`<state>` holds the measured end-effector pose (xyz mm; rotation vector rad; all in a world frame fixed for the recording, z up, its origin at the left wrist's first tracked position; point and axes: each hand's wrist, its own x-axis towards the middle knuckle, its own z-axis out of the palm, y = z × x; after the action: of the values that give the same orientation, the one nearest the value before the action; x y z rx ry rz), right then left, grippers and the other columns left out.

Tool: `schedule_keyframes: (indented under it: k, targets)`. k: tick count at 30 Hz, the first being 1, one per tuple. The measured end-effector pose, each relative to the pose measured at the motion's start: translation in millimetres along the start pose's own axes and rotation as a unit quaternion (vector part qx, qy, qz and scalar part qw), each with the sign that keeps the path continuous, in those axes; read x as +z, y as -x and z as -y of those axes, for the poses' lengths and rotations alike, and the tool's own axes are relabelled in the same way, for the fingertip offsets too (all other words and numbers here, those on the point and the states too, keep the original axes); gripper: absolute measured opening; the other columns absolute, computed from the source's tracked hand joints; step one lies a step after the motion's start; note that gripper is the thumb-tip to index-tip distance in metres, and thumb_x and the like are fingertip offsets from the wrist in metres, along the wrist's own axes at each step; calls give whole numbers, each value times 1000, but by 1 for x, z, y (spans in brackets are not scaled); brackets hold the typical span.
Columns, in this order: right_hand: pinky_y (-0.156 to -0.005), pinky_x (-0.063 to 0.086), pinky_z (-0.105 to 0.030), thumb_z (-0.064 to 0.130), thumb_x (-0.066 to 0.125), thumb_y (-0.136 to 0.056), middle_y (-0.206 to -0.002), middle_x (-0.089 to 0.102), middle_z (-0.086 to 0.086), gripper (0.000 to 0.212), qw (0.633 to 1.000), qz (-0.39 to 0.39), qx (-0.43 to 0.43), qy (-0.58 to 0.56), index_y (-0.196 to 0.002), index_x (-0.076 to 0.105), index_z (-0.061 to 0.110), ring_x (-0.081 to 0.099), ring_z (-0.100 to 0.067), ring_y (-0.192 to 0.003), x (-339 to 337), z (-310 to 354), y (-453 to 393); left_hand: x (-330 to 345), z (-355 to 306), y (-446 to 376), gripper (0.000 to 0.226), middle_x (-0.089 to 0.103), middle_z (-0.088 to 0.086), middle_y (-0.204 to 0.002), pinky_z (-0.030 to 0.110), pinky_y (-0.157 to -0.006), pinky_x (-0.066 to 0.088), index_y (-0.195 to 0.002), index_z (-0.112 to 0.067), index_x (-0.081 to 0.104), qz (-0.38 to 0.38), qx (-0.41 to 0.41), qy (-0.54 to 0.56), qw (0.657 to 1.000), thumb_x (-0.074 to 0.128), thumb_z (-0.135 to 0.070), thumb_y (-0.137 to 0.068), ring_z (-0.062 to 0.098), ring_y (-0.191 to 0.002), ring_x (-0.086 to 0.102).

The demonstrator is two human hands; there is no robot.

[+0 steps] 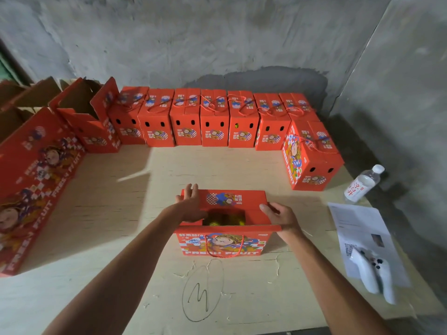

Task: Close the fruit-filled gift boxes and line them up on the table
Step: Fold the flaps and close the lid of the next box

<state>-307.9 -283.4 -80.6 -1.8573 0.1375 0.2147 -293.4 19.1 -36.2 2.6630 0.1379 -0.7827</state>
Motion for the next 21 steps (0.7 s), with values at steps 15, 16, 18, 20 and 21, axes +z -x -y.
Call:
schedule_keyframes:
  k: [15,16,18,20,21]
  targets:
    - [-90,56,-26,-11,66,-89,-116,62,3,28,950,26,-187,250,-109,73,8,65,-15,-107,-29,6,28,15,73,62,29,77,12,-110,40,-92,56,-116,-8,70,-183,154,533,812,43,-16,-110,32,-105,73]
    - [-92,54,-22,-10,61,-92,-121,60,4,29,942,35,-196,271,-113,71,7,65,-13,-110,-30,4,32,24,77,65,37,77,14,-111,40,-92,56,-120,-8,68,-180,160,537,809,35,-21,-112,34,-106,72]
    - [-87,50,-12,-2,55,-98,-136,55,9,26,920,45,-220,321,-119,66,7,62,-9,-117,-32,-3,41,42,82,68,51,76,16,-113,44,-97,54,-122,-1,67,-179,155,538,809,18,-14,-114,41,-114,67]
    - [-82,46,-9,13,57,-98,-149,48,13,21,894,42,-233,380,-115,68,9,55,-5,-127,-32,-5,49,59,82,70,59,75,15,-114,48,-100,54,-118,0,70,-187,161,518,819,13,-12,-114,39,-113,67]
    - [-83,46,-12,23,59,-97,-152,45,16,22,883,36,-236,404,-114,69,12,52,-3,-131,-32,-4,52,66,80,73,59,76,14,-112,47,-98,55,-113,-4,73,-199,164,506,823,16,-20,-114,34,-110,69]
